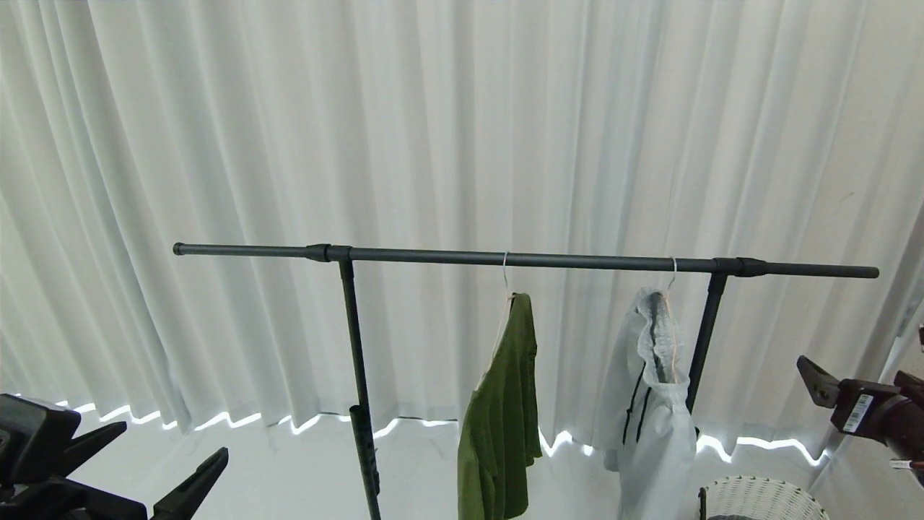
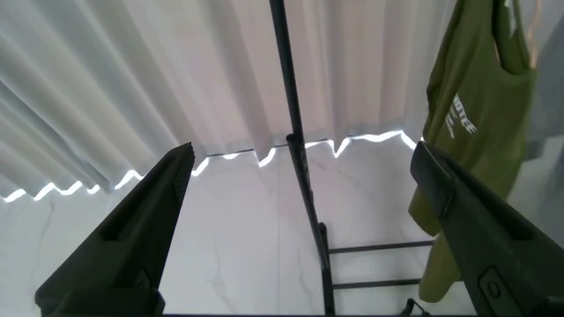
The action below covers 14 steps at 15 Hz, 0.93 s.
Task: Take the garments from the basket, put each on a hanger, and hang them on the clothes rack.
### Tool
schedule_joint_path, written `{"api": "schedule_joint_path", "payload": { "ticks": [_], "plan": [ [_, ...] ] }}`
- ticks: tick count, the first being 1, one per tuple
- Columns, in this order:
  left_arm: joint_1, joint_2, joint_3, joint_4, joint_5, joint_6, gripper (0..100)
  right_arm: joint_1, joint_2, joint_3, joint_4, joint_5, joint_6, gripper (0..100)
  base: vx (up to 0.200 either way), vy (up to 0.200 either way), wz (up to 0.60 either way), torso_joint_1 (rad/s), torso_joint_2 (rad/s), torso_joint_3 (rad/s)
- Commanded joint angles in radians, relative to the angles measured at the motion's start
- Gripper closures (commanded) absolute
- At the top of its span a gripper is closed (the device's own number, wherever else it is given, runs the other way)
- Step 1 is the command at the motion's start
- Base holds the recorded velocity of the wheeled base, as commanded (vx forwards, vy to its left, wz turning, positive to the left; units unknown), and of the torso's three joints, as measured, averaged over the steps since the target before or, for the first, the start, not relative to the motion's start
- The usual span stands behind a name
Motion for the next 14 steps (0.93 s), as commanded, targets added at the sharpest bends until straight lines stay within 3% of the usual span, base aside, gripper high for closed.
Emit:
{"api": "schedule_joint_path", "payload": {
  "ticks": [1, 3, 7, 9, 11, 14],
  "plan": [
    [-0.001, -0.036, 0.027, 0.000, 0.000, 0.020, 0, 0.000, -0.083, 0.033, 0.000, -0.001, -0.007, 0, 0.000, 0.000, 0.00, 0.000, 0.00, 0.000],
    [-0.011, -0.117, 0.092, 0.000, -0.004, 0.041, 0, -0.002, -0.169, 0.068, 0.006, 0.004, -0.077, 0, 0.000, 0.000, 0.00, 0.000, 0.00, 0.000],
    [-0.019, -0.438, 0.092, 0.173, 0.008, 0.038, 0, -0.056, -0.301, 0.076, 0.041, 0.004, -0.149, 0, 0.050, 0.000, 0.00, 0.002, 0.00, -0.001],
    [-0.011, -0.647, 0.086, 0.325, 0.043, 0.041, 0, -0.114, -0.359, 0.082, 0.147, 0.007, -0.156, 0, 0.200, 0.000, 0.00, -0.005, -0.01, 0.007],
    [-0.011, -0.840, 0.086, 0.491, 0.082, 0.044, 0, -0.137, -0.460, 0.079, 0.329, 0.007, -0.156, 0, 0.000, 0.000, 0.00, 0.000, 0.00, 0.000],
    [-0.011, -0.834, 0.084, 0.497, 0.164, 0.013, 0, -0.138, -0.629, 0.042, 0.612, 0.003, -0.156, 0, 0.000, 0.000, 0.00, 0.000, 0.00, 0.000]
  ]
}}
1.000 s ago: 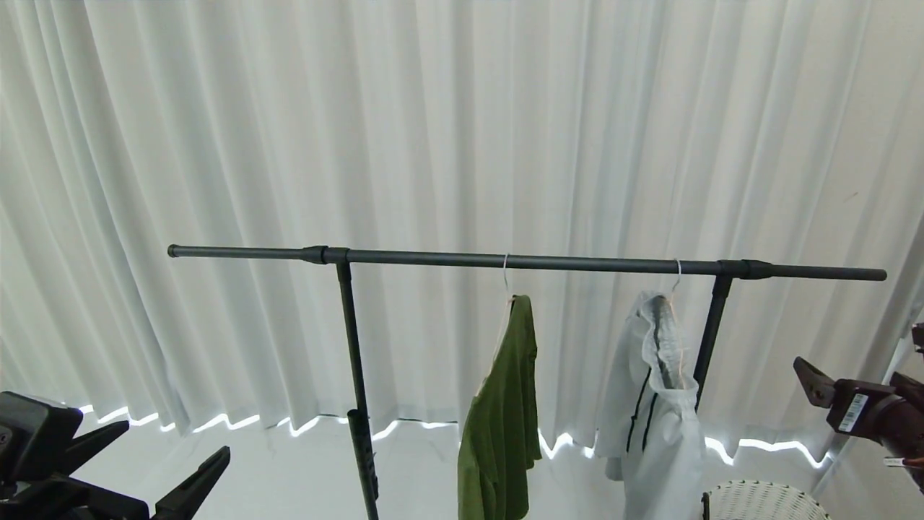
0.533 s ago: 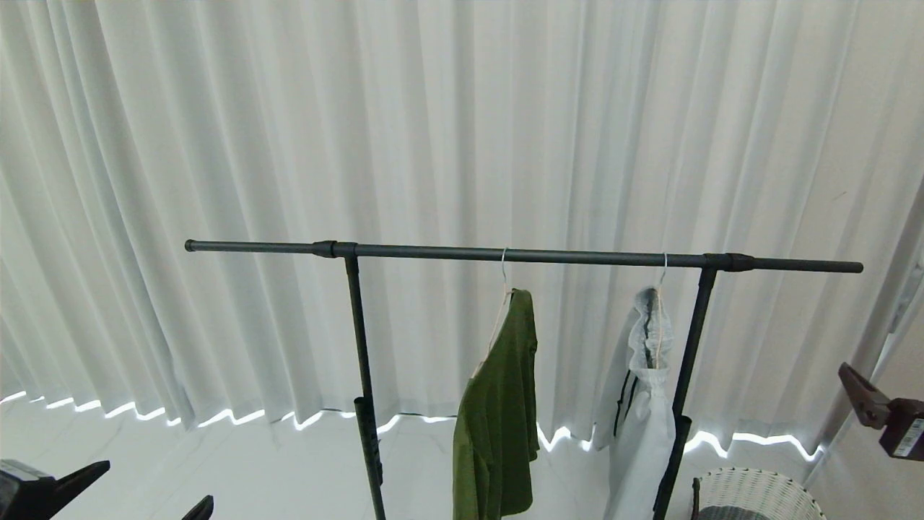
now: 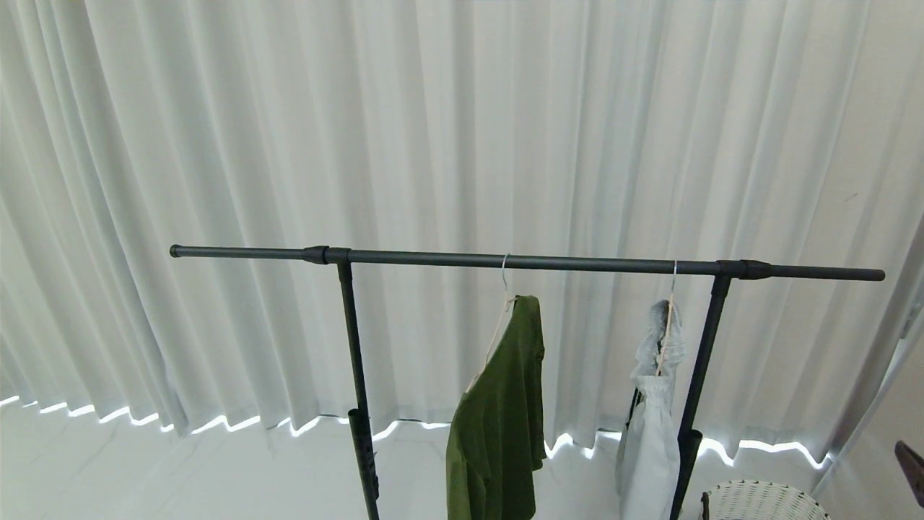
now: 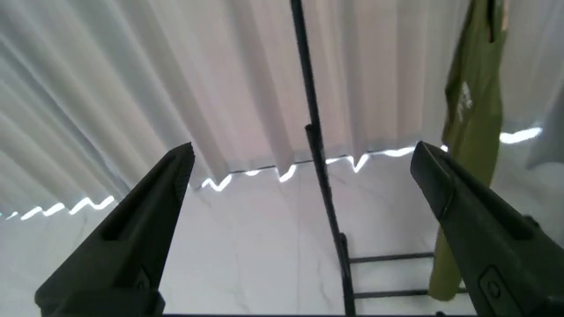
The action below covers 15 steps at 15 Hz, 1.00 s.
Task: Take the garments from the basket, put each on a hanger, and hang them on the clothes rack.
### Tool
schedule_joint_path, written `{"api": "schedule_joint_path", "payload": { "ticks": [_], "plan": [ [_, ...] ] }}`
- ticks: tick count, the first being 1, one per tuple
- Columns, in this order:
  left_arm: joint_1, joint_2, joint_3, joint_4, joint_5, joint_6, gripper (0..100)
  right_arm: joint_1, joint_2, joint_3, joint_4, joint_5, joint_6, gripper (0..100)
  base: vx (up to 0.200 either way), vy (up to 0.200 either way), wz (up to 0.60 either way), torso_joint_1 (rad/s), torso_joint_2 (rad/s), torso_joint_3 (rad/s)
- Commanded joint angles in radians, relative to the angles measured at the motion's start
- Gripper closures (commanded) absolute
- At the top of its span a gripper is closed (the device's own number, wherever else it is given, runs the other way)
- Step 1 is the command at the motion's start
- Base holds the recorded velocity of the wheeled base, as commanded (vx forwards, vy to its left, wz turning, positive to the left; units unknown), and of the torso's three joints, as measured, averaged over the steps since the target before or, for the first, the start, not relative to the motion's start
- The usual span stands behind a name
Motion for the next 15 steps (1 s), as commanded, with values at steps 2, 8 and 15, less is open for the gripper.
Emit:
{"api": "schedule_joint_path", "payload": {
  "ticks": [2, 8, 15],
  "plan": [
    [0.001, -0.087, 0.002, 0.013, 0.017, -0.049, 0, -0.013, -0.306, -0.074, 0.329, -0.002, -0.002, 0, 0.000, 0.000, 0.00, 0.000, 0.00, 0.000],
    [0.001, -0.087, 0.003, 0.015, 0.017, -0.152, 0, -0.054, -0.660, -0.198, 0.870, -0.002, -0.005, 0, 0.000, 0.000, 0.00, 0.000, 0.00, 0.000],
    [0.001, -0.085, -0.006, 0.050, 0.245, -0.216, 0, -0.139, -0.809, -0.180, 0.957, -0.049, 0.006, 0, 0.000, 0.000, 0.00, 0.000, 0.00, 0.000]
  ]
}}
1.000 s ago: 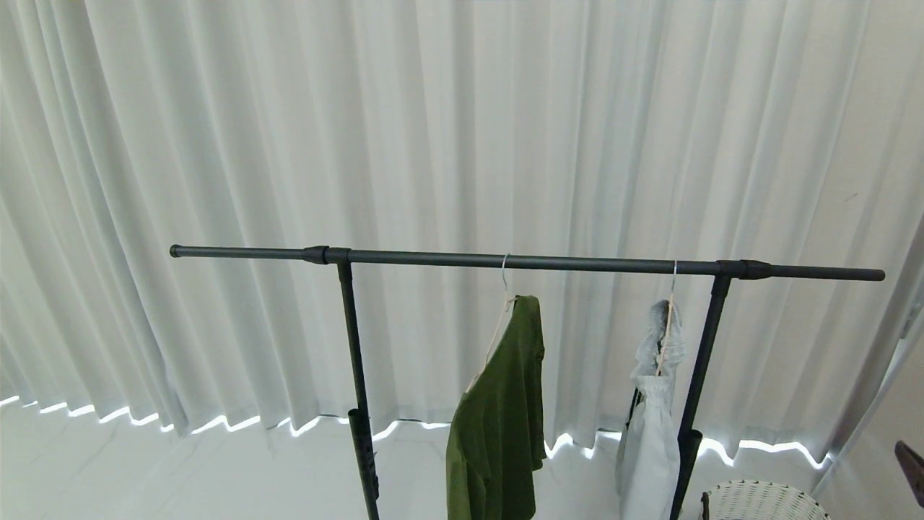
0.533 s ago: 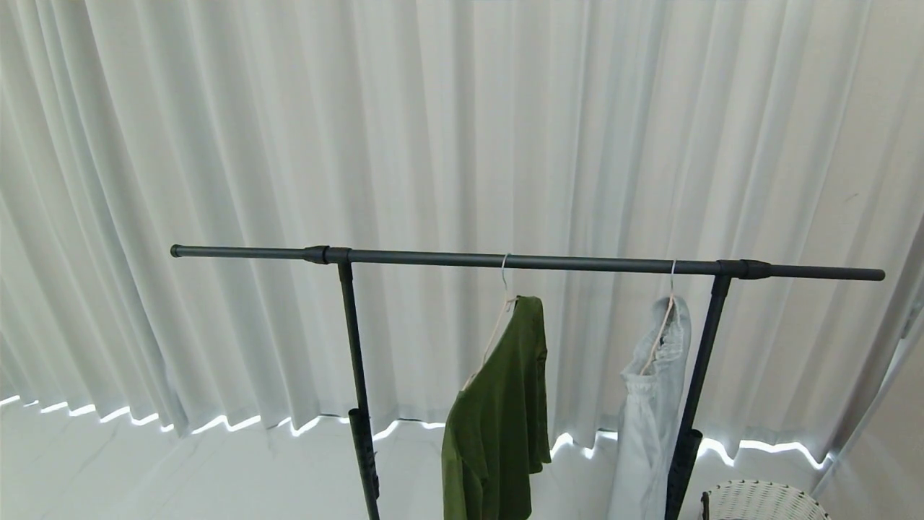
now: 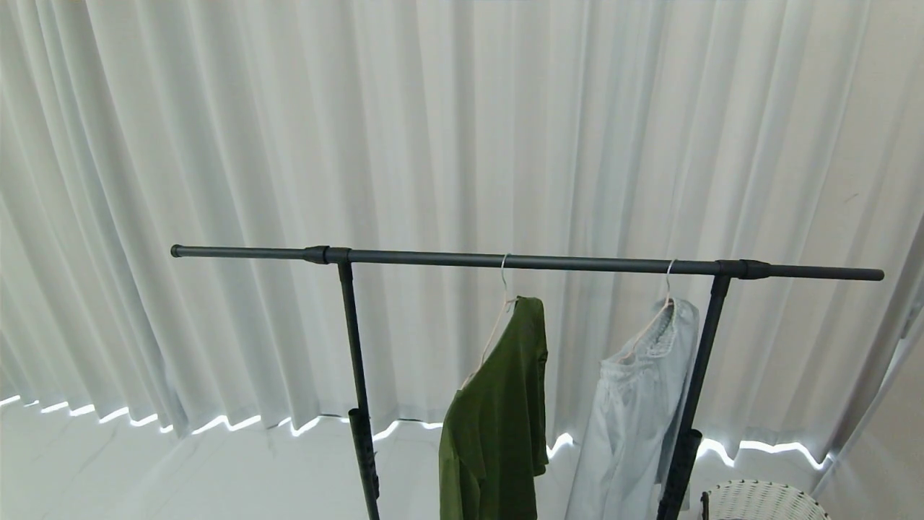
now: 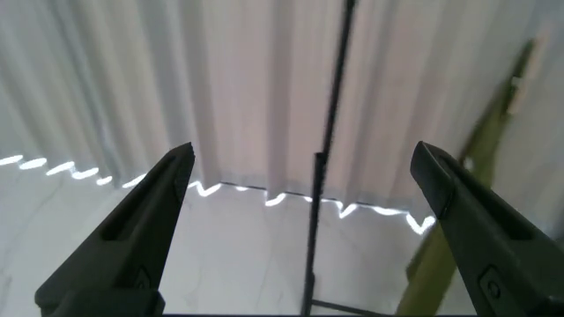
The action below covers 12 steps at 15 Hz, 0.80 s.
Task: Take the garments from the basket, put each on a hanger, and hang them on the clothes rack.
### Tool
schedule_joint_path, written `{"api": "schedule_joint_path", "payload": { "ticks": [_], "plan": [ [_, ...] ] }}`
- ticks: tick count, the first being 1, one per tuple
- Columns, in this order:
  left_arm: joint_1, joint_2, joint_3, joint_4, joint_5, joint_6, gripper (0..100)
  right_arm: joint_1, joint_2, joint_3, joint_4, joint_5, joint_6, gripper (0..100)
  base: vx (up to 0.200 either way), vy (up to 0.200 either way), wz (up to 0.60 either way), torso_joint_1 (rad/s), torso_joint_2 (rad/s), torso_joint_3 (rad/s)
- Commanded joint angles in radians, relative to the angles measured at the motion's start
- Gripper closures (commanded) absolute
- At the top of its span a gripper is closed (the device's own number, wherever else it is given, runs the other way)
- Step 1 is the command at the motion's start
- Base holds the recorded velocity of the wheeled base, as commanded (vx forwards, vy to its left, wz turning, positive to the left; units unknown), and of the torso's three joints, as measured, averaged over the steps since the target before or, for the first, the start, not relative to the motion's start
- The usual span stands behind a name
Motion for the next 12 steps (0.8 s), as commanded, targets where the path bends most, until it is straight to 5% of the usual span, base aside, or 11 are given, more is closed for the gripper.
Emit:
{"api": "schedule_joint_path", "payload": {
  "ticks": [1, 3, 5, 7, 12],
  "plan": [
    [0.000, 0.004, -0.005, 0.009, 0.033, 0.001, 0, -0.004, -0.019, -0.001, 0.001, -0.002, -0.009, 0, 0.000, 0.000, 0.00, 0.000, 0.00, 0.000],
    [0.022, 0.010, -0.008, 0.012, 0.034, -0.002, 0, -0.004, -0.019, -0.001, 0.005, -0.006, -0.012, 0, 0.000, 0.000, 0.00, 0.000, 0.00, 0.000],
    [0.161, 0.073, -0.011, 0.016, 0.030, 0.001, 0, -0.004, -0.019, -0.004, 0.007, -0.008, -0.012, 0, 0.000, 0.000, 0.00, 0.000, 0.00, 0.000],
    [0.172, -0.013, -0.007, 0.015, -0.027, 0.001, 0, -0.004, -0.019, -0.004, 0.010, -0.008, 0.001, 0, 0.000, 0.000, 0.00, 0.000, 0.00, 0.000],
    [0.172, -0.020, -0.002, 0.007, -0.065, -0.131, 0, 0.030, -0.085, 0.003, 0.001, 0.026, 0.012, 0, 0.000, 0.000, 0.00, 0.000, 0.00, 0.000]
  ]
}}
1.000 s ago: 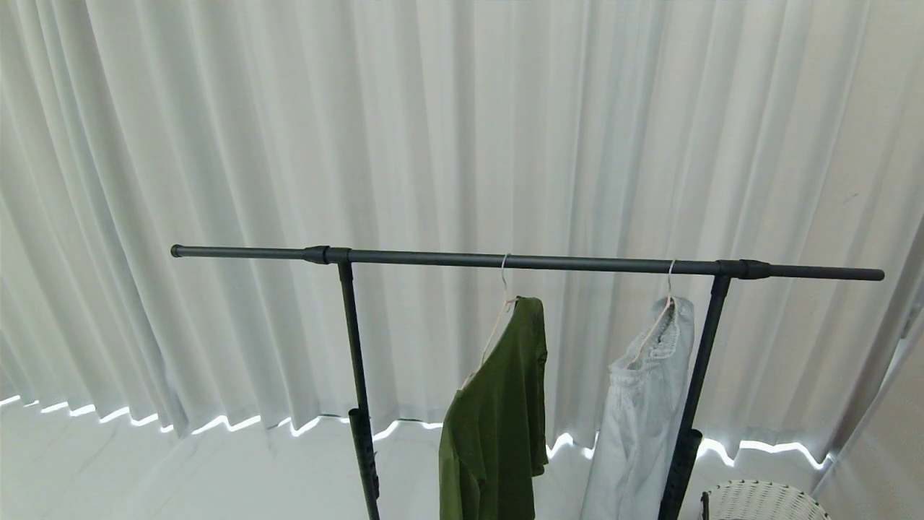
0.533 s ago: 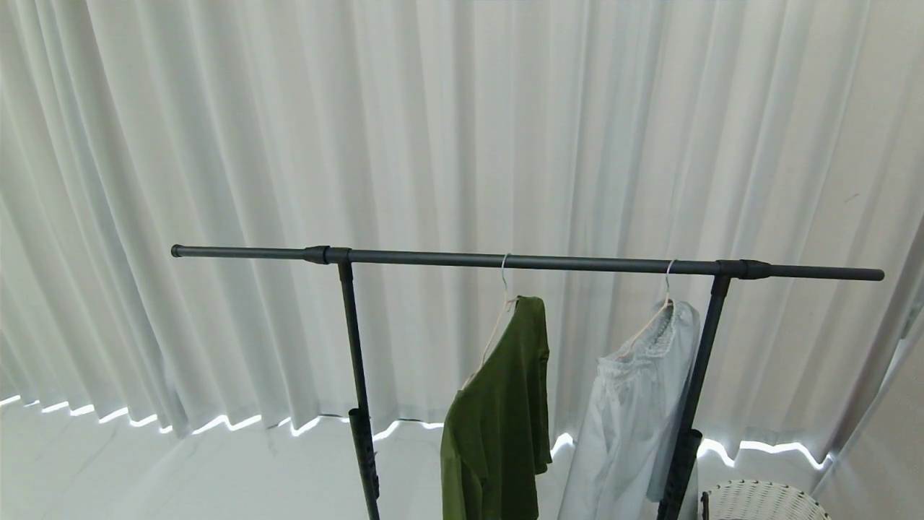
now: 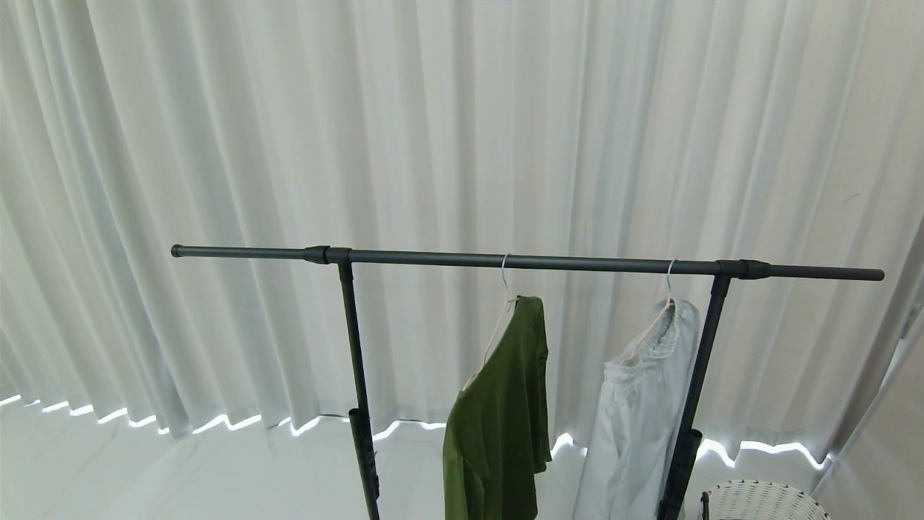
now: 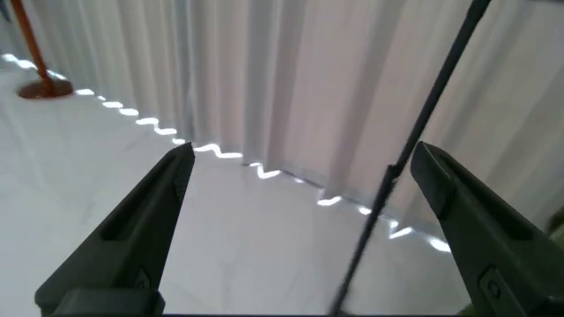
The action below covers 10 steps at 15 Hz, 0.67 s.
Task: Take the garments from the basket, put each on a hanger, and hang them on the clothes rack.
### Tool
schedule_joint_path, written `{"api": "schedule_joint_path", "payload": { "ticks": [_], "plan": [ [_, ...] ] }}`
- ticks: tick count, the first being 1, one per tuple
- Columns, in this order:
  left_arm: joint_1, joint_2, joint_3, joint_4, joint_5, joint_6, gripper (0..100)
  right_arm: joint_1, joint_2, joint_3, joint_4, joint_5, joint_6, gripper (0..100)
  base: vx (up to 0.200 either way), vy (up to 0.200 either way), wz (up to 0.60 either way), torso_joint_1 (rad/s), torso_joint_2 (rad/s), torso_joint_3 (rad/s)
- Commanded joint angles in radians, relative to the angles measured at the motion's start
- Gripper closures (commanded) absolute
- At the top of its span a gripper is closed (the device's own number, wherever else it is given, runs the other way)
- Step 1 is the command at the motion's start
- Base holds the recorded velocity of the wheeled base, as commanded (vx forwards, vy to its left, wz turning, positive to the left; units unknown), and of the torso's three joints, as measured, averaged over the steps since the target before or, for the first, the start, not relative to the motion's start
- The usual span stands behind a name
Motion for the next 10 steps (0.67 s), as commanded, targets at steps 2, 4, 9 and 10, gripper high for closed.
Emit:
{"api": "schedule_joint_path", "payload": {
  "ticks": [2, 4, 9, 10],
  "plan": [
    [0.002, -0.005, 0.003, -0.007, -0.162, 0.028, 0, 0.013, -0.029, 0.094, -0.195, 0.113, -0.014, 0, 0.000, 0.000, 0.00, 0.000, 0.00, 0.000],
    [0.000, -0.005, 0.010, 0.002, -0.283, 0.079, 0, 0.013, -0.029, 0.121, -0.256, 0.274, -0.041, 0, 0.000, 0.000, 0.00, 0.000, 0.00, 0.000],
    [-0.055, -0.079, 0.010, 0.009, -0.291, 0.131, 0, 0.013, -0.029, 0.144, -0.302, 0.318, -0.055, 0, 0.000, 0.000, 0.00, 0.000, 0.00, 0.000],
    [-0.050, -0.079, 0.010, 0.009, -0.289, 0.126, 0, 0.013, -0.029, 0.144, -0.302, 0.275, -0.032, 0, 0.000, 0.000, 0.00, 0.000, 0.00, 0.000]
  ]
}}
